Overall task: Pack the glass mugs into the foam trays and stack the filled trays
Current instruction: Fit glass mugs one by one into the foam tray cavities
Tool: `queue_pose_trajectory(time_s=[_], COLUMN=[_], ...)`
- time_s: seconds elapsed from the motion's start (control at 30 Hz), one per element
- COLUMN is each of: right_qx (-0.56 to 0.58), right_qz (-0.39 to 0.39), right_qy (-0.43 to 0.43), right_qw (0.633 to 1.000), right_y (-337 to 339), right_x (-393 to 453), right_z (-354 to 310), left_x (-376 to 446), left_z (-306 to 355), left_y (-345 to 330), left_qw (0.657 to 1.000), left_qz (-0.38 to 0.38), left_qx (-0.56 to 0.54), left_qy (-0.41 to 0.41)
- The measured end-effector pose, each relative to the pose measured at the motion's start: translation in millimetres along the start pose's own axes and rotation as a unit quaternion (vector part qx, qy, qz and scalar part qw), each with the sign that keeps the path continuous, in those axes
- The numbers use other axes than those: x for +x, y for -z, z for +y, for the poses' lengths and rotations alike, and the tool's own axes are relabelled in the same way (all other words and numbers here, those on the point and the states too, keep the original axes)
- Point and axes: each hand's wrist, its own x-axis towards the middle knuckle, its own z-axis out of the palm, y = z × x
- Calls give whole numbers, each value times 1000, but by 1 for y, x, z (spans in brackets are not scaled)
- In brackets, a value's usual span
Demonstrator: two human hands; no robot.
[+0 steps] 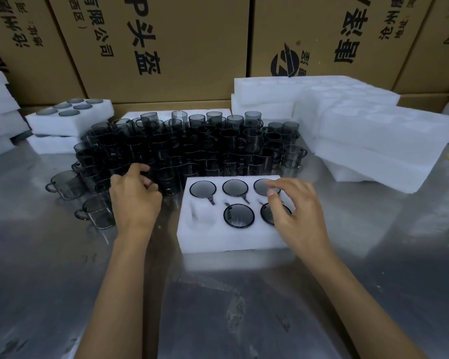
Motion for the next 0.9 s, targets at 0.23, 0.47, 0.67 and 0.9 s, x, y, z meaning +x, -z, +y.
queue_pose_trajectory(time_s=[0.23, 0.47, 0.67, 0.9], right_qx=[-28, -15, -54, 7], right_qz=[3, -142, -70, 23], right_qy=[52, 67, 44, -74], right_qw=[998, 987, 995, 997], right_y=[-3, -42, -67, -50], right_x=[7, 25, 28, 29], right_z=[-19, -66, -66, -53], left_x=[-8, -26, -31, -30], left_z=[44, 79, 84, 81], left_y=[15, 11, 10, 16], left_qw=[980, 926, 899, 926], left_qz=[19, -36, -121, -103], left_qx=[-190, -370, -416, -343], left_qy=[-55, -61, -68, -122])
